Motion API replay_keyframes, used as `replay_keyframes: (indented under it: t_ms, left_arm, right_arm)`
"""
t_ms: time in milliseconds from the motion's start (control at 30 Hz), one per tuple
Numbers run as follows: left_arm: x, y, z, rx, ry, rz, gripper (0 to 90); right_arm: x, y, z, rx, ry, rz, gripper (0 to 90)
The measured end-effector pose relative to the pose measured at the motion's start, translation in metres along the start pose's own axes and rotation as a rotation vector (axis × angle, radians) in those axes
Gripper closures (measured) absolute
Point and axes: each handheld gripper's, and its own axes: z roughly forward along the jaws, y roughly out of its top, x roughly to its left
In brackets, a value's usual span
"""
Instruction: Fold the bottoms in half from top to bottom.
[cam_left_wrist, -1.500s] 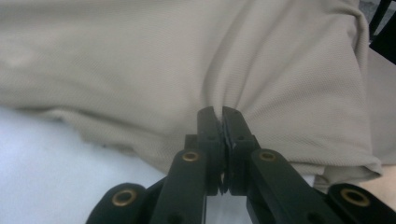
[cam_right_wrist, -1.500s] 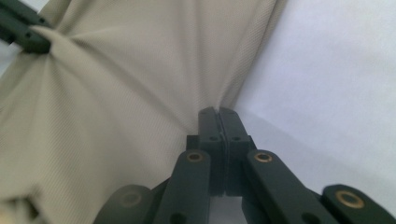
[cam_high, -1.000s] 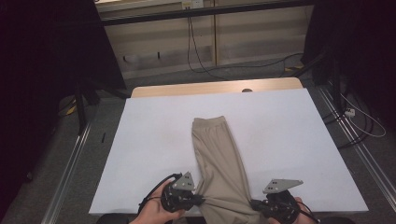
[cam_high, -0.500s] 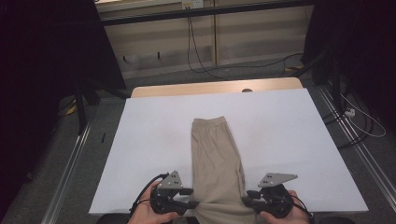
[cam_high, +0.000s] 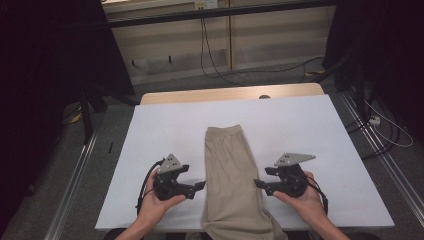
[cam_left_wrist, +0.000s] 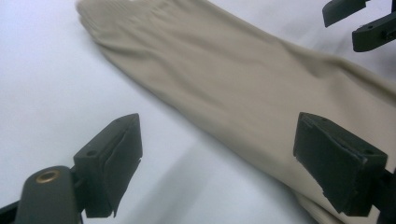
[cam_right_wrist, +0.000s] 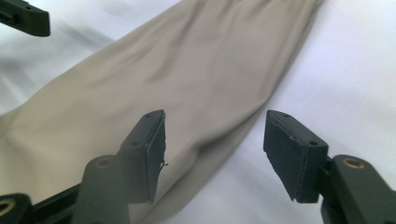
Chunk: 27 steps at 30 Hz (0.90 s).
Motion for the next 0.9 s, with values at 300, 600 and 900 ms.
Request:
replay_keyframes:
  t_ms: [300, 600, 900]
  left_arm:
    - [0.044, 0.027, 0.037, -0.044, 0.091, -0.043, 14.1]
    - [0.071, 0.062, 0.079, 0.014, 0.150, -0.003, 24.2]
    - [0.087, 0.068, 0.115, 0.079, 0.201, -0.035, 37.3]
  right_arm:
    - [-0.027, 0.040, 0.030, -0.042, -0.059, -0.011, 39.8]
    - [-0.052, 0.074, 0.072, -0.036, -0.086, 0.030, 46.0]
    - [-0.079, 0.099, 0.114, 0.019, -0.132, 0.037, 57.6]
